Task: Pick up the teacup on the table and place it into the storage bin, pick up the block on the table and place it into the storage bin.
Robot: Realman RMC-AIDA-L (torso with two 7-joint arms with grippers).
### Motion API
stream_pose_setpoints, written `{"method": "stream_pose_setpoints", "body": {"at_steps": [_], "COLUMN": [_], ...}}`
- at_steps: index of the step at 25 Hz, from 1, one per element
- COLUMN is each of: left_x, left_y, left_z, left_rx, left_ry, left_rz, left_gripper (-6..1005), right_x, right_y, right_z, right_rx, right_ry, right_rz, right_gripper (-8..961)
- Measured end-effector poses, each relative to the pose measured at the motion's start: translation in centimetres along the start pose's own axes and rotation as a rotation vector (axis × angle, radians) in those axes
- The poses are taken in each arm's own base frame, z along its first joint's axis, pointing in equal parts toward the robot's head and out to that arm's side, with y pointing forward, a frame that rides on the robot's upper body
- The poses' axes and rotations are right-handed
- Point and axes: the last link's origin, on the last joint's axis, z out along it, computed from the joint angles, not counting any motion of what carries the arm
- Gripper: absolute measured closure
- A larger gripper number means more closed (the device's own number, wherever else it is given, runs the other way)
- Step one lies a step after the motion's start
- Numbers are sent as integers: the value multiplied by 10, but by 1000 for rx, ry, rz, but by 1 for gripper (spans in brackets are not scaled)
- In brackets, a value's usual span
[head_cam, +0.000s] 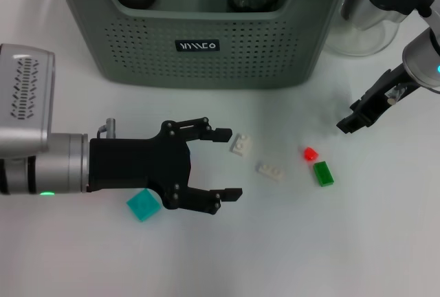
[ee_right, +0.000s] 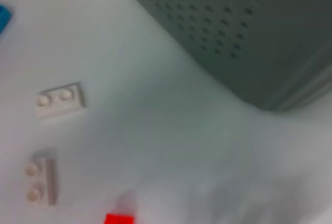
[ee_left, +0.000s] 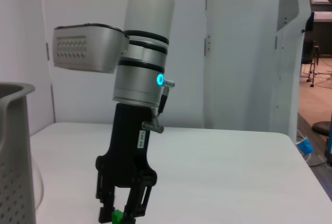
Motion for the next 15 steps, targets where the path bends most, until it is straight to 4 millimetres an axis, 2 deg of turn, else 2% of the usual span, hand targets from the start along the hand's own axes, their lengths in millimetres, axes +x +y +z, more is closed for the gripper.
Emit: {"method": "stream_pose_setpoints", "body": {"at_steps": [3,8,15], "left_x": [0,0,0], "left_y": [-1,-2,-3], "left_z": [-1,-3,-4], "left_rx": [9,22,28], "left_ry": [3,7,9], "left_rz": [-2,-3,-3], "left_gripper": [104,104,105], "right_x": [1,3,4], "right_y": [2,6,4], "right_z": [2,2,-5], "right_rx": [-12,-40,-51], "right_ry": [10,23,17], "right_rz": [-6,-15,-10], "right_gripper": [430,685,723]}}
